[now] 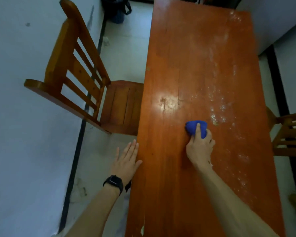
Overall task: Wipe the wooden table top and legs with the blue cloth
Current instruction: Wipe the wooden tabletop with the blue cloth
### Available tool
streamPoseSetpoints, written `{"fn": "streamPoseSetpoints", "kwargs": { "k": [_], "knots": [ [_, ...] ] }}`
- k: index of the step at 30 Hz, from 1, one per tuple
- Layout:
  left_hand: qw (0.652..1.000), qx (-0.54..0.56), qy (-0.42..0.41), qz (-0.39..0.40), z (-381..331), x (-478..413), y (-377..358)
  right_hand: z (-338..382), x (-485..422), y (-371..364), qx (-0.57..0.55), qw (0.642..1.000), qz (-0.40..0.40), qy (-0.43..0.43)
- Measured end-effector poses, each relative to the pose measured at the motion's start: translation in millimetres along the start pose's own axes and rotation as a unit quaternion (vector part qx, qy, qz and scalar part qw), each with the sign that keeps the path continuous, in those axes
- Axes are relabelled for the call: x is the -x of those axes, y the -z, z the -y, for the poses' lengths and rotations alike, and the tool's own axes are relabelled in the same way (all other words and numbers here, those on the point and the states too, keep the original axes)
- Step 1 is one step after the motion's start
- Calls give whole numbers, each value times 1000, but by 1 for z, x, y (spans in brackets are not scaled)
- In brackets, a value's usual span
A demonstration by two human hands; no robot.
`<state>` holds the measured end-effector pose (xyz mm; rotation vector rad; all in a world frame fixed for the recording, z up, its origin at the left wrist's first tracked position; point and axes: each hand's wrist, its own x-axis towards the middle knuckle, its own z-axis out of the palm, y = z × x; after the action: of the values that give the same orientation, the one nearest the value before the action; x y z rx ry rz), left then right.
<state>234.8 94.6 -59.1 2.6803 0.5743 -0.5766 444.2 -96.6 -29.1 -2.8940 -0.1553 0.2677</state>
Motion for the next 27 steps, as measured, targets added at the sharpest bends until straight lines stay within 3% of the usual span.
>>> {"fn": "streamPoseSetpoints", "kwargs": {
  "k": [3, 6, 8, 10, 12, 13, 15, 16, 18, 20, 21, 22, 23, 25, 27],
  "knots": [
    [1000, 17, -24, -10, 8, -2, -2, 70, 21, -15, -20, 992, -3, 126],
    [999, 26, -42, -4, 13, -5, -1, 119, 56, -47, 45, 926, 57, 370],
    [999, 21, -46, -8, 15, -6, -1, 110, 41, -50, 83, 898, 64, 427],
    [999, 22, -45, -4, 14, -7, 0, 82, 9, -42, 94, 947, 35, 306],
    [998, 31, -45, 12, 13, -4, -1, 46, -19, -25, 76, 995, 9, 66],
    [998, 35, -44, 19, 13, -3, -1, 33, -28, -15, 53, 998, 5, -34],
    [998, 51, -36, 30, 13, -3, 2, 29, -33, -7, -6, 990, 1, -139],
    [997, 56, -34, 32, 14, -3, 3, 38, -29, -8, -34, 988, -12, -148],
    [998, 42, -35, 33, 16, -2, 3, 69, -5, -17, -57, 995, -38, -70],
    [999, 17, -37, 26, 16, -4, 5, 97, 36, -32, -21, 992, 2, 124],
    [999, 10, -39, 18, 15, -4, 5, 99, 58, -41, 15, 973, 37, 228],
    [999, 4, -38, 15, 14, -3, 6, 91, 69, -45, 42, 953, 49, 295],
    [999, -2, -34, 15, 12, -2, 6, 75, 69, -44, 51, 951, 43, 302],
    [999, -9, -31, 5, 3, 1, 9, 29, 54, -37, 42, 989, -3, 139],
    [999, -17, -42, 1, -5, 7, 10, -15, 38, -17, 52, 996, -37, -65]
  ]
}}
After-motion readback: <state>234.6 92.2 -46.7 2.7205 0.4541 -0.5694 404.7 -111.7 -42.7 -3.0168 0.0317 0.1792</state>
